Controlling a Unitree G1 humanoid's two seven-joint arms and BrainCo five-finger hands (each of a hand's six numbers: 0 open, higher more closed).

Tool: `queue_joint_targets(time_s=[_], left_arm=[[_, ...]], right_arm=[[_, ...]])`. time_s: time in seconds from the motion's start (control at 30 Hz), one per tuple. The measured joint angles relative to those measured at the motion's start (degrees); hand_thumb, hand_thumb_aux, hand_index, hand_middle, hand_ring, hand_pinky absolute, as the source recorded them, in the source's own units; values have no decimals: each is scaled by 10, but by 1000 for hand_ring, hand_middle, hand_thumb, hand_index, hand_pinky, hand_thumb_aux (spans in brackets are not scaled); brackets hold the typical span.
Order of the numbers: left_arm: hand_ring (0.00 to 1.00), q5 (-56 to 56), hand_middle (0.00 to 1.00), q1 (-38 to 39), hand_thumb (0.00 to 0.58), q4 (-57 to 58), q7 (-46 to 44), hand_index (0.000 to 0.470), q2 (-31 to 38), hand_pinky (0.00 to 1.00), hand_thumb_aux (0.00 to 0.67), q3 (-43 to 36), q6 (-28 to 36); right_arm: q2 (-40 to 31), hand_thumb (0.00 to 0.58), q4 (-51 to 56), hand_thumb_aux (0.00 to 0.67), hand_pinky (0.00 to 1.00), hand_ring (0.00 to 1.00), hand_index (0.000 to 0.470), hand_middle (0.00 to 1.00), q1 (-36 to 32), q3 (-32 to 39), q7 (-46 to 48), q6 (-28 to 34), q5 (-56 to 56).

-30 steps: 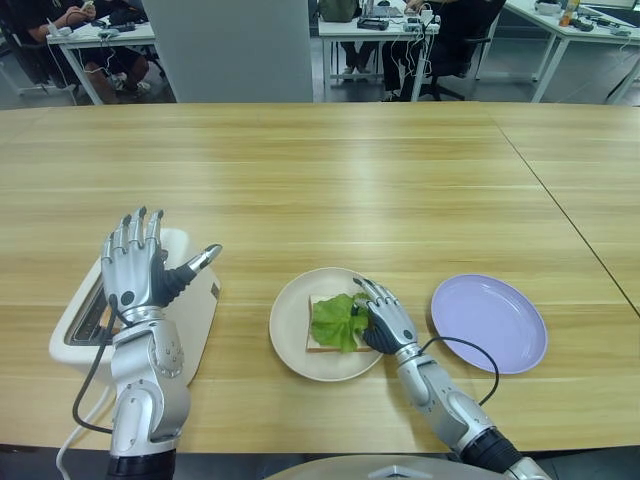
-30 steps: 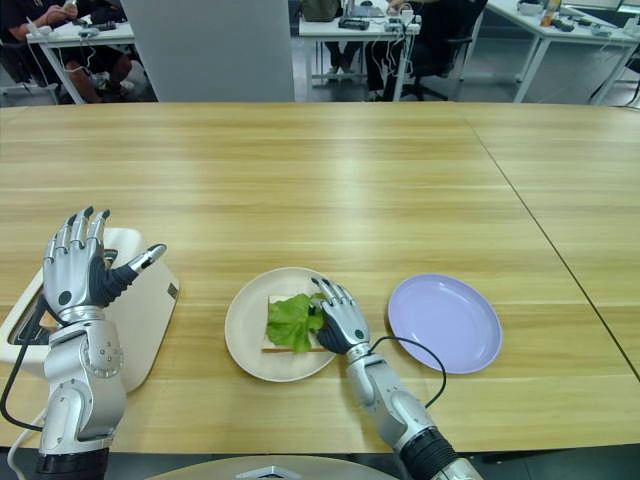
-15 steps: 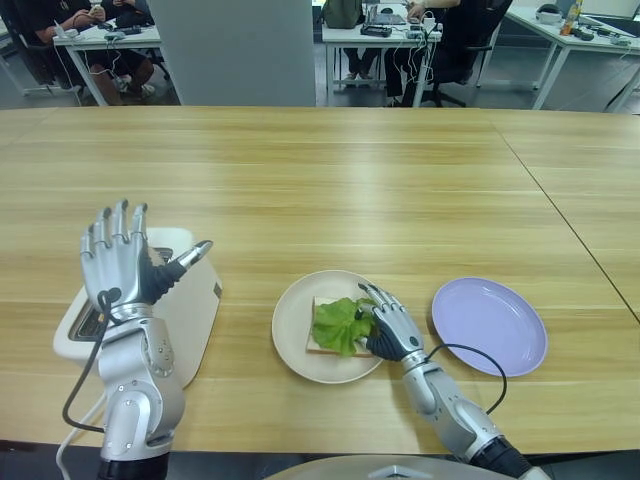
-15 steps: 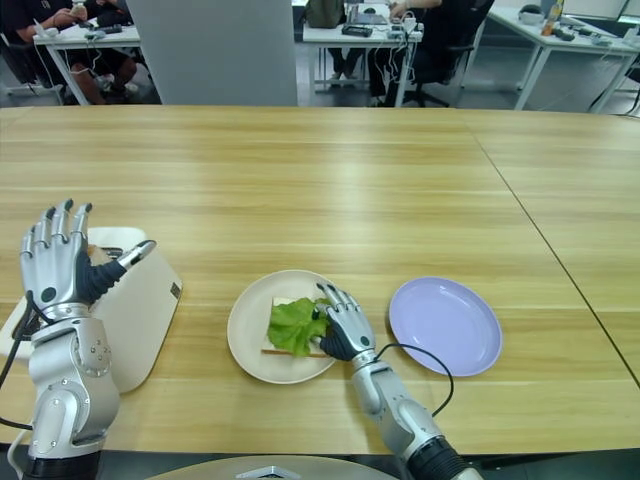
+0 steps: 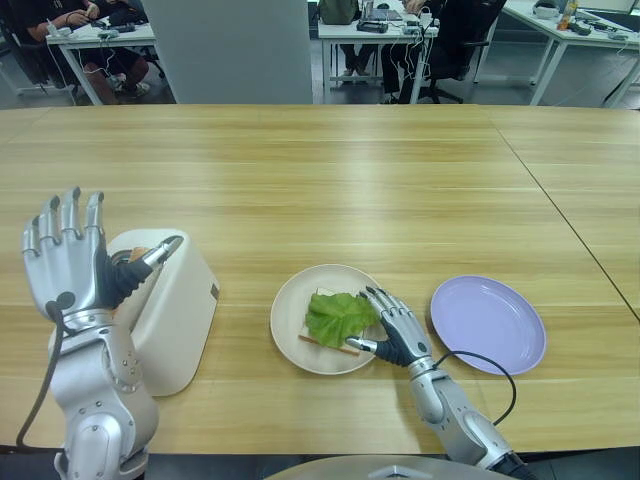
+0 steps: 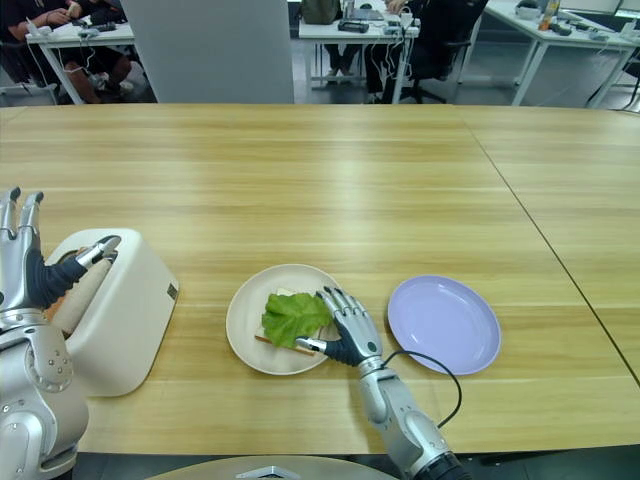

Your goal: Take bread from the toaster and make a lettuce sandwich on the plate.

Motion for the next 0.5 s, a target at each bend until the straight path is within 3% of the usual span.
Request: queue_joint_targets(time_s=[0.2,0.23,0.27,0.33,0.37,0.4,0.43,0.47,0.5], left_arm=[[0,-22,0,42,0,-2,-54,0,11,0,0,35,-7],[0,-30,0,46,100,-3,-62,41,11,0,60,40,-9],[0,-35,0,48,148,-3,-68,63,11,0,92,41,-10],[0,-44,0,49,183,-2,-76,79,11,0,116,41,-13],[0,-47,0,49,464,-2,-80,254,11,0,370,42,-14],[0,-52,0,49,530,-2,-82,325,11,0,473,44,-15],[0,-54,0,50,558,-2,-84,370,11,0,539,44,-16],[0,-59,0,50,558,-2,-87,370,11,0,539,46,-16],[0,-64,0,49,576,-2,-88,420,11,0,612,47,-16]], right_arm=[[-1,0,-16,0,0,0,0,0,13,-5,4,5,0],[-2,0,-16,0,0,0,0,0,15,-5,4,6,-1],[-2,0,-16,0,0,0,0,0,16,-5,4,7,-2],[-2,0,-17,0,0,0,0,0,16,-5,4,9,-4],[-2,0,-17,0,0,0,0,0,16,-5,4,9,-5],[-1,0,-17,0,0,0,0,0,16,-5,4,10,-5],[-1,0,-17,0,0,0,0,0,16,-5,4,10,-5],[-1,0,-17,0,0,0,0,0,16,-5,3,10,-6],[-1,0,-17,0,0,0,0,0,16,-6,2,10,-6]])
